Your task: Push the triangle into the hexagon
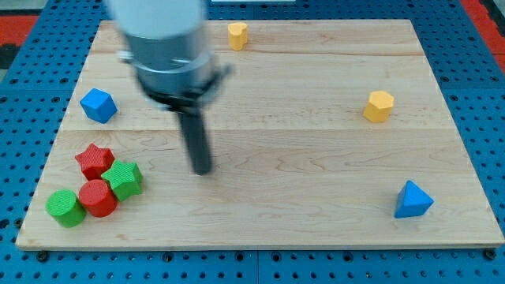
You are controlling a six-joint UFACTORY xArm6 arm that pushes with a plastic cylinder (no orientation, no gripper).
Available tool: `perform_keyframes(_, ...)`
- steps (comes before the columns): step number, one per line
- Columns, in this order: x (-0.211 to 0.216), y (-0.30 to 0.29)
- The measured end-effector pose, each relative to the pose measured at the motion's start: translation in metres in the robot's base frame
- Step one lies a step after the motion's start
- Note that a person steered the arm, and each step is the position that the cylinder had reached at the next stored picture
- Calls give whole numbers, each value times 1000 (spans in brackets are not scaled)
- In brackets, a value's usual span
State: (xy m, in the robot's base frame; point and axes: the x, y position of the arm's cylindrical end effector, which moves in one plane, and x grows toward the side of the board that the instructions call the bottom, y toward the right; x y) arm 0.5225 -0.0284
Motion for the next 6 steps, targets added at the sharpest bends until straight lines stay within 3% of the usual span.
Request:
perform_keyframes(2, 86, 189)
perform_keyframes(3, 56, 228)
perform_keyframes(5, -60, 228)
perform_keyframes(6, -61, 228)
